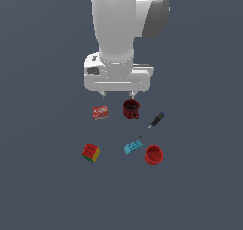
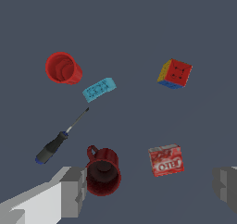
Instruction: Pick up a designated object from a clutter of objects.
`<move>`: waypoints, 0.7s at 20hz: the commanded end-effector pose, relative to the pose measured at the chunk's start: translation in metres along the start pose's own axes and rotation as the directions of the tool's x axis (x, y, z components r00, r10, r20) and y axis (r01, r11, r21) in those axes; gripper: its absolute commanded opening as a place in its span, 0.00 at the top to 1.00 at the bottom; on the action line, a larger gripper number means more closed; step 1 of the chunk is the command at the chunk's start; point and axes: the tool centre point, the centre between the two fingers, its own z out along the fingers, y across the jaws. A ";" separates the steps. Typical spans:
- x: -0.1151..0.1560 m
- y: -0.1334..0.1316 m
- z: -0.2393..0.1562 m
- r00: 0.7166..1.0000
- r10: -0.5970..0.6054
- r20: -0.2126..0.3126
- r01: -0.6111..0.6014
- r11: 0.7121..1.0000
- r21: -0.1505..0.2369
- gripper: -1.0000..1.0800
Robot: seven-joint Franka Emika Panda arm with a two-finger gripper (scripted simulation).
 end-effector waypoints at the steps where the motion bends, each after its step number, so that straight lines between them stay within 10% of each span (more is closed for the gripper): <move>1: 0.000 0.000 0.000 1.000 0.000 0.000 0.000 1.000 0.000 0.04; 14: -0.001 -0.022 -0.007 0.997 -0.083 -0.006 0.083 0.996 -0.014 0.04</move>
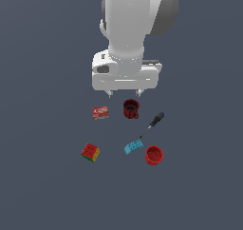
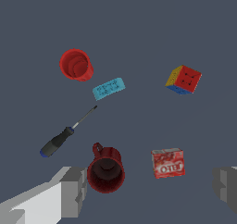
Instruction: Pick up a designated object from a clutter of objects.
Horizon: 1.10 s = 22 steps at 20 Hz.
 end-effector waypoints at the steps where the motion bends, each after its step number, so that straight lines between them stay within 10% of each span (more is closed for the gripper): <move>1: 0.000 0.001 0.000 1.000 0.000 0.000 0.000 1.000 0.000 0.04; 22: 0.025 -0.010 0.037 0.976 0.217 -0.002 -0.217 0.976 0.017 0.04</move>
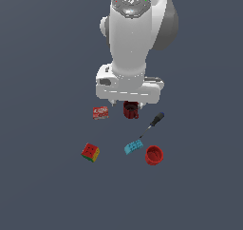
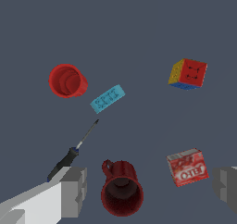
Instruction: Pick up a designated object from a clutter of objects.
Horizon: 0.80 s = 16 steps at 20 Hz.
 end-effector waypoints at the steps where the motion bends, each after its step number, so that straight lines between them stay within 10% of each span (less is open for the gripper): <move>1: 0.005 -0.004 0.010 0.998 0.056 0.000 -0.056 0.998 0.004 0.04; 16: 0.036 -0.026 0.081 0.905 0.425 -0.002 -0.425 0.905 0.017 0.04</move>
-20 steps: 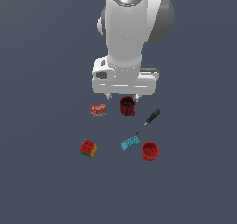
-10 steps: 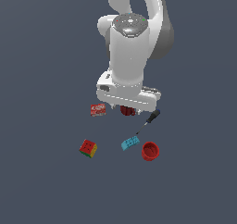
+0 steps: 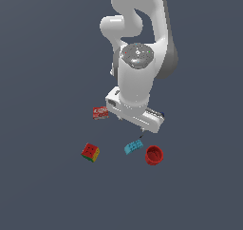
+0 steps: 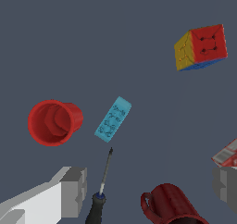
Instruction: Pick up a designated object from a clutter of objects.
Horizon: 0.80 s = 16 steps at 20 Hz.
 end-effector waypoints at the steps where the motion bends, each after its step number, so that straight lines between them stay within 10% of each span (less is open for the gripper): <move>1: 0.003 -0.005 0.013 0.998 0.066 -0.002 -0.066 0.998 0.001 0.04; 16: 0.014 -0.026 0.087 0.907 0.421 -0.020 -0.421 0.907 0.006 0.04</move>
